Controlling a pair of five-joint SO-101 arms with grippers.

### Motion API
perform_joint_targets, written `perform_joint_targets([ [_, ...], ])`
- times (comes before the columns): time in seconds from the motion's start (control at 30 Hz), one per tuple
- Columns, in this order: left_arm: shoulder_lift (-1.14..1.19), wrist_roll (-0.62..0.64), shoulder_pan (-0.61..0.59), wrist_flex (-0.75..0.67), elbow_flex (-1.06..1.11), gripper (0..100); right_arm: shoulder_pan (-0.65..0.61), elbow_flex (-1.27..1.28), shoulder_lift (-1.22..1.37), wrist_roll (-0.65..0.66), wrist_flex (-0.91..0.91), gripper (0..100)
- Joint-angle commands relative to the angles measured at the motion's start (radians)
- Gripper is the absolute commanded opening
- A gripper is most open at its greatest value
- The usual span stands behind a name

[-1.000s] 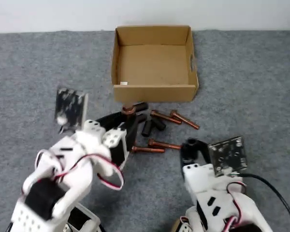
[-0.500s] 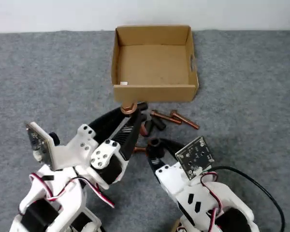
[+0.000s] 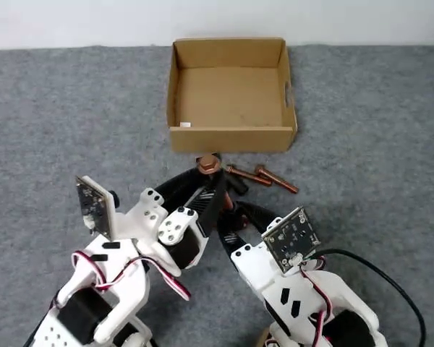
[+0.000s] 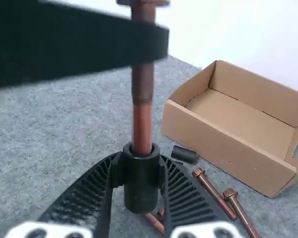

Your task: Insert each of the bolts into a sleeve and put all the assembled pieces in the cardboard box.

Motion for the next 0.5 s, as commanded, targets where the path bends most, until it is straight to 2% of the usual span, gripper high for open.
perform_joint_targets([
  [0.0, -0.009, 0.008, 0.005, -0.029, -0.004, 0, -0.008, -0.011, -0.008, 0.012, -0.030, 0.9],
  [0.23, -0.009, 0.000, 0.084, 0.176, 0.001, 0, -0.007, -0.011, -0.008, 0.012, -0.030, 0.9],
  [0.37, -0.006, -0.120, 0.101, 0.290, 0.001, 2, -0.007, -0.011, -0.008, 0.026, -0.030, 0.9],
  [0.47, -0.008, -0.172, 0.101, 0.353, -0.002, 11, -0.007, -0.011, -0.008, 0.032, -0.030, 0.9],
])
